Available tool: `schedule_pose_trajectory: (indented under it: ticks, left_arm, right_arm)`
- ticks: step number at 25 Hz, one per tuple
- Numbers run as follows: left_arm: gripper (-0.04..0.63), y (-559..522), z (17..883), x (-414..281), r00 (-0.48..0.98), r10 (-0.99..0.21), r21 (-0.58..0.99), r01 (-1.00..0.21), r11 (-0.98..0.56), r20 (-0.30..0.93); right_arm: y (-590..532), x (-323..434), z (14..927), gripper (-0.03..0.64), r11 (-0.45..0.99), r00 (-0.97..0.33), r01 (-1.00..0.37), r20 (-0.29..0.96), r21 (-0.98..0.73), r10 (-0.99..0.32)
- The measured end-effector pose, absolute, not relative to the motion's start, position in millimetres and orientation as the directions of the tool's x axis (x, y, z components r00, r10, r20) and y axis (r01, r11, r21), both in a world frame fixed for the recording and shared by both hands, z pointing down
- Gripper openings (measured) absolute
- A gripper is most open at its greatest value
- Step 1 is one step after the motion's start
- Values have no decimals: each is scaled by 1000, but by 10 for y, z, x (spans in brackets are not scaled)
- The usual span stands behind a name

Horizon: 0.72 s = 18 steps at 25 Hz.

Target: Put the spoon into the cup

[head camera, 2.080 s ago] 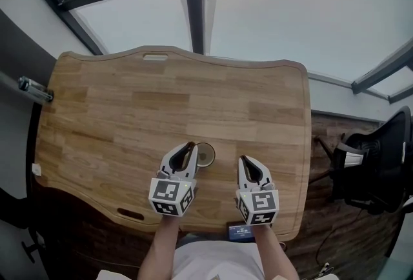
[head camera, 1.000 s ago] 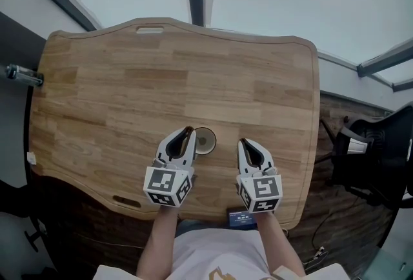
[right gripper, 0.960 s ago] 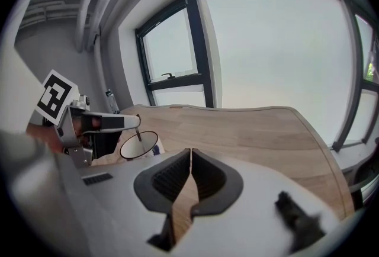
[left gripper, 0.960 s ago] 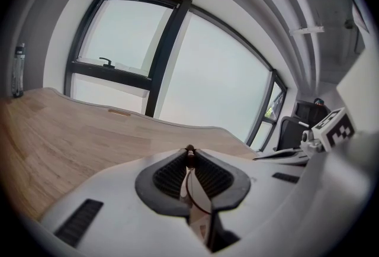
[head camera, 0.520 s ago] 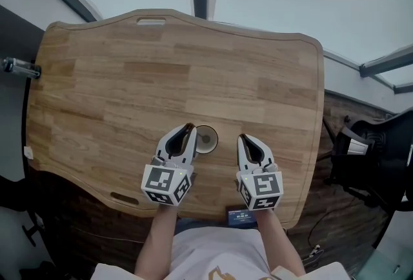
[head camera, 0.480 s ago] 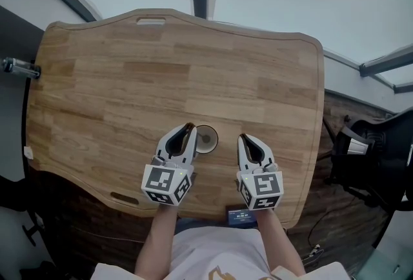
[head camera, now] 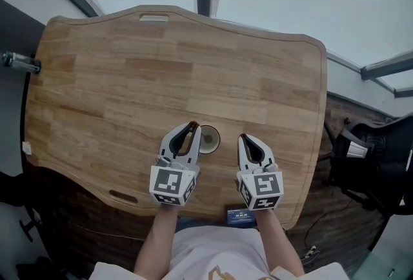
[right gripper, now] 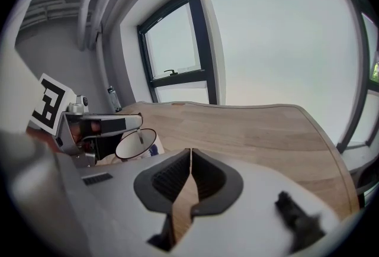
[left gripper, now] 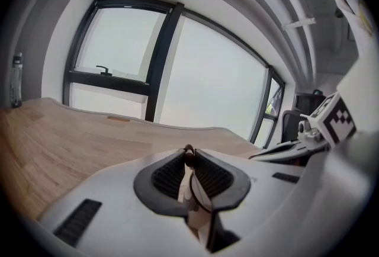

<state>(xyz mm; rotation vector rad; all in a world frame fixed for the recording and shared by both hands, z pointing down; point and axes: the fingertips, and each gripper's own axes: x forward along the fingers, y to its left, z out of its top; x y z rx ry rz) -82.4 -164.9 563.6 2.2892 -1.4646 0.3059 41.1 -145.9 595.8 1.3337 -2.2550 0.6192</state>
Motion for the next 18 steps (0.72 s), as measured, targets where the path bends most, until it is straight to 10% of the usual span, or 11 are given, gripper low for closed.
schedule_pose_trajectory:
  ticks: [18]
  left_arm:
    - [179,-1663,5680,-847,381,-843,174,-924,-340,378]
  right_arm:
    - [-1428,445,5981,32,436,-448,-883,585,-171,-676]
